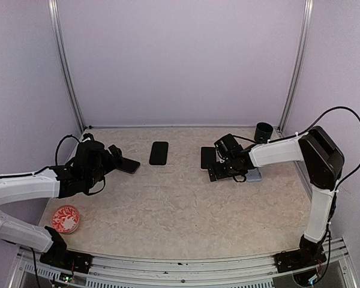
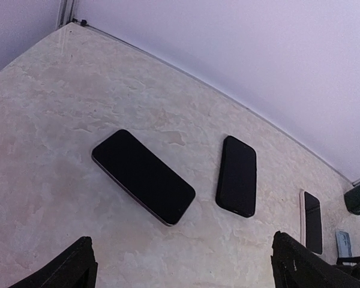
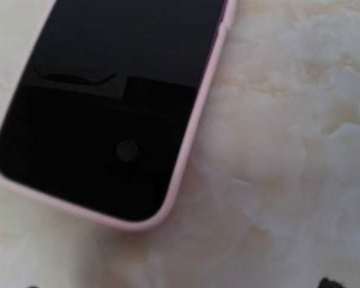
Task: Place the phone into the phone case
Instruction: Move the phone with the phone case to the center of the board.
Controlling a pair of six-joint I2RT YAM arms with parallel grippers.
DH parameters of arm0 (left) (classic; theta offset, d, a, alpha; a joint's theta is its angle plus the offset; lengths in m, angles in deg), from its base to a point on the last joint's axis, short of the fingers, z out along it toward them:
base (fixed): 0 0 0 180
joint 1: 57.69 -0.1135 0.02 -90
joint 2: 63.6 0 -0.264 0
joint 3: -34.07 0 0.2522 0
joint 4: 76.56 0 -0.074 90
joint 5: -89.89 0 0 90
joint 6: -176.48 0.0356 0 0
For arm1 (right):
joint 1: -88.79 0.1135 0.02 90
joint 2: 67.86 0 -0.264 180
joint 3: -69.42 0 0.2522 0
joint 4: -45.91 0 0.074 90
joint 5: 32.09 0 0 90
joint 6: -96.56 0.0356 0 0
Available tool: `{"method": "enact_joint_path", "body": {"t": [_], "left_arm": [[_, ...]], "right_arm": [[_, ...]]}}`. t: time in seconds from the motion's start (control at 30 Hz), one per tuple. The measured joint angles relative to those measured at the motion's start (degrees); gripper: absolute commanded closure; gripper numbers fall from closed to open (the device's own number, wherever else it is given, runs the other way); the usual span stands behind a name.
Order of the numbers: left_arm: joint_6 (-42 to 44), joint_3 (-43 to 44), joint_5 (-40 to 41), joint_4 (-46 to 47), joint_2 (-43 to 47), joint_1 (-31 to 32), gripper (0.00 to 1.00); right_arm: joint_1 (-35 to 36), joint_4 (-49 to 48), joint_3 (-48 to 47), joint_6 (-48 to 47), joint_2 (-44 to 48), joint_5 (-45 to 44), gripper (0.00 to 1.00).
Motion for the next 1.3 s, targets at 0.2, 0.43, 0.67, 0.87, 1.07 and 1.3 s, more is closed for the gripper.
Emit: {"method": "enact_joint_path", "body": {"t": [0.2, 0.43, 0.67, 0.87, 1.07, 1.3], "left_arm": [[-0.59, 7.19, -4.33, -0.96, -8.92, -7.26, 0.01], [-0.55, 11.82, -8.07, -1.4, -15.61, -11.21, 0.01], [0.04, 13.18, -9.81, -1.55, -19.41, -13.6, 0.01], [0.39, 13.49, -11.19, -1.53, -23.17, -15.87, 0.01], [0.52, 14.53, -12.24, -1.38, -26.32, -16.96, 0.01], [0.59, 16.74, -12.87, -0.98, -28.96, -17.27, 0.01]], "right_arm": [[0.0, 0.74, -2.73, 0.2, -3.32, -1.22, 0.0], [0.0, 1.42, -7.23, 0.11, -6.95, -3.72, 0.0], [-0.31, 2.14, -10.29, -0.15, -9.31, -4.85, 0.0], [-1.01, 2.54, -12.59, -0.55, -10.93, -4.94, 0.0], [-1.7, 2.6, -12.94, -1.09, -11.13, -5.38, 0.0], [-2.03, 2.6, -12.92, -1.51, -11.13, -6.03, 0.0]]}}
